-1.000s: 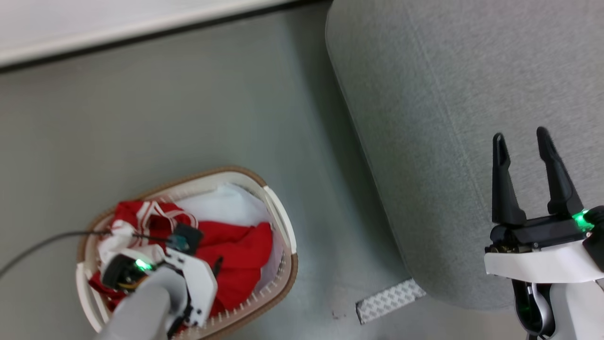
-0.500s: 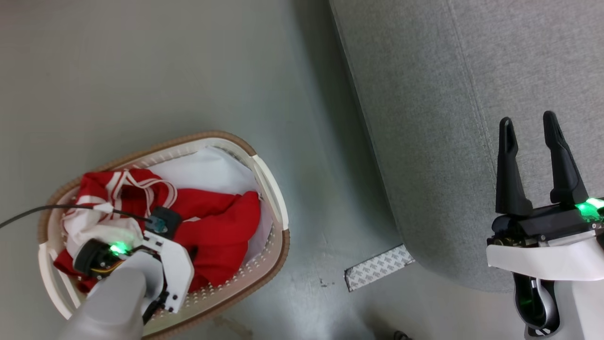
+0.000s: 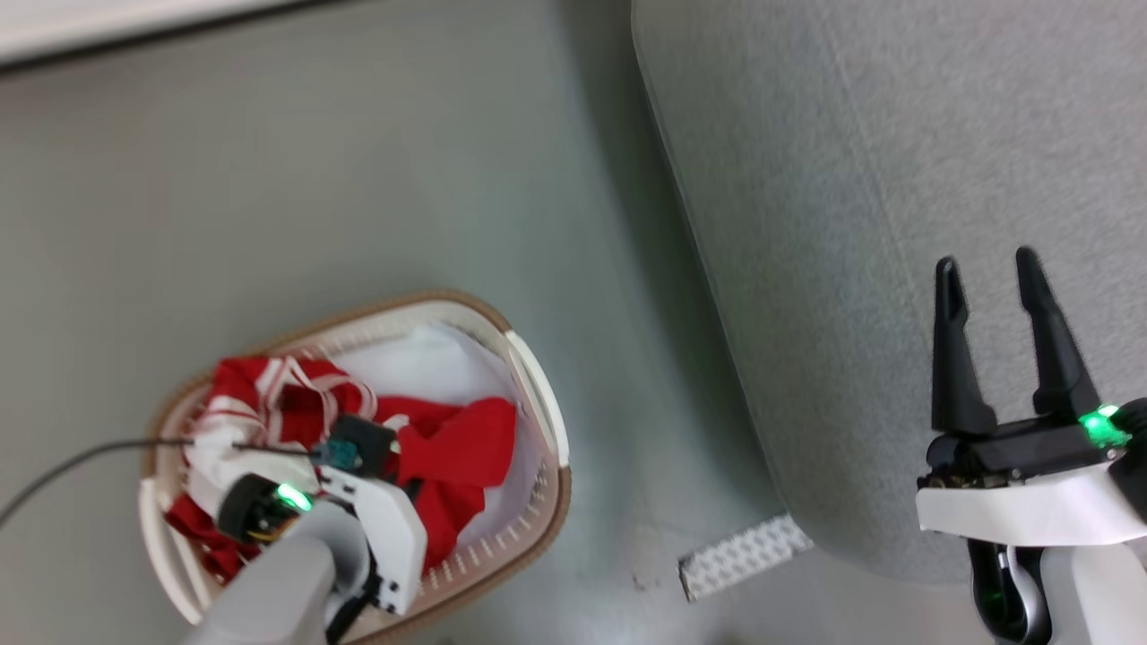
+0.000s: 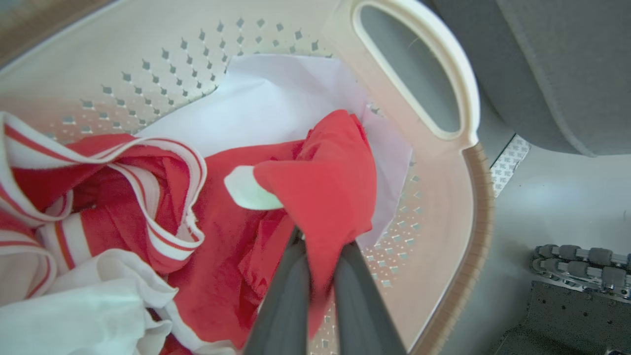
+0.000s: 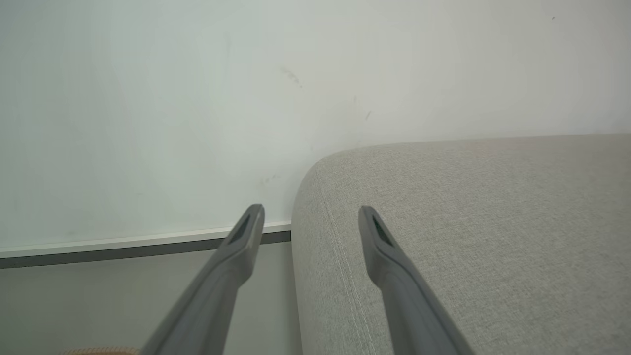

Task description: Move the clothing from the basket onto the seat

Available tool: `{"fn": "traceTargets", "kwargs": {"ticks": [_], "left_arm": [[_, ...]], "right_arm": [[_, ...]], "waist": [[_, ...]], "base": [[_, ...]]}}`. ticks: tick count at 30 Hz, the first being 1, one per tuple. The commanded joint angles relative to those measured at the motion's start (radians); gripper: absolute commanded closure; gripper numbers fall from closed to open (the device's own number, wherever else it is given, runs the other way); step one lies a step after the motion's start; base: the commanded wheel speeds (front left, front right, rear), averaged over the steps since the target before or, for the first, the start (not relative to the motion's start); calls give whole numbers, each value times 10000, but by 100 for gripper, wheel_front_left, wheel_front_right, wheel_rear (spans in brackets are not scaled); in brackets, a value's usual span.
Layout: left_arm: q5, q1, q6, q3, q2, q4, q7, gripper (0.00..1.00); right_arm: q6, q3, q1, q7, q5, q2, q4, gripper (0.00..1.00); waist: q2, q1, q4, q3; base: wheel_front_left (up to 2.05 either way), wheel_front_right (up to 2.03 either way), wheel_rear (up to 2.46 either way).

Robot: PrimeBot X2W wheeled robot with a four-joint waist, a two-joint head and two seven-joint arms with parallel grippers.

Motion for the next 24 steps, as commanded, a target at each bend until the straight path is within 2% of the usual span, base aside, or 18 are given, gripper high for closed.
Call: {"fn": "traceTargets", "kwargs": {"ticks": [1,9,14,19,24], "left_arm": [[-122,179,15,-25,-34,-22,-184,100],[-613,836,30,-11,-691,-147,-1154,100],[-920,1333,237,249,-975,-517,-1489,100],[-1046,1923,618,528,-943,-1255,-1606,100],[-963,2318,1133,801,-581,-2333,-1645,100]], "right_arm": [[-21,-8,145,-26,-40,-7,76,0],[-21,-87,745,-28,-648,-14,549,0],[-21,-248,1262,-26,-1039,-14,851,0],[-21,-329,1794,-26,-1281,-16,1091,0],[-21,-113,2151,-26,-1434,-170,1270,0]], "waist": [[0,-1,372,-948],[0,-1,1040,-3391],[0,-1,1481,-4727],[0,-1,1892,-5838],[0,-1,2274,-6462]], "base": [[0,0,0],[0,0,0],[0,0,0],[0,0,0],[0,0,0]]}}
